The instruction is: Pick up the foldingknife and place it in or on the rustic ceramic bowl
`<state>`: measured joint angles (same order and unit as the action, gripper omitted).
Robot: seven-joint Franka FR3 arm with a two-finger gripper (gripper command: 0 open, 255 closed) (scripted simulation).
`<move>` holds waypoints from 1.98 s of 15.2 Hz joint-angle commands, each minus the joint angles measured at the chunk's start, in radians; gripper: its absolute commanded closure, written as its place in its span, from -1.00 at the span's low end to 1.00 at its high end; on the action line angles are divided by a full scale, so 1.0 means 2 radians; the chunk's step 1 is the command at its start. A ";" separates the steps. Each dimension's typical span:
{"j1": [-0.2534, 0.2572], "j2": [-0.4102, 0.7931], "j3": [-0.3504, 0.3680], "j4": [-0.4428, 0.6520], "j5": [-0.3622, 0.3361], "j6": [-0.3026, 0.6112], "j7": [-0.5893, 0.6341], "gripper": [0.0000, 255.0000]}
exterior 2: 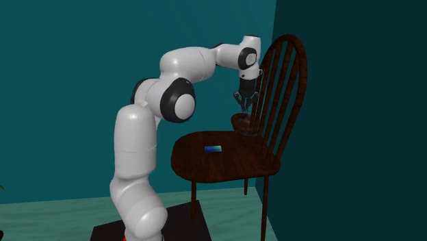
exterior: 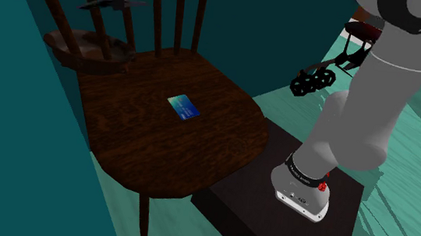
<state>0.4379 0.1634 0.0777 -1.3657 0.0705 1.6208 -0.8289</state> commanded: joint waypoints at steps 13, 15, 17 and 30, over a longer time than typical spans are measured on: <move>0.016 0.105 0.006 0.086 -0.012 0.020 0.018 1.00; 0.015 0.101 0.006 0.066 -0.011 0.036 0.017 1.00; 0.015 0.097 0.006 0.046 -0.011 0.052 0.016 1.00; 0.014 0.096 0.006 0.032 -0.011 0.065 0.015 -1.00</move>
<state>0.4783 0.3346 0.1024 -1.2725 0.0905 1.6576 -0.7932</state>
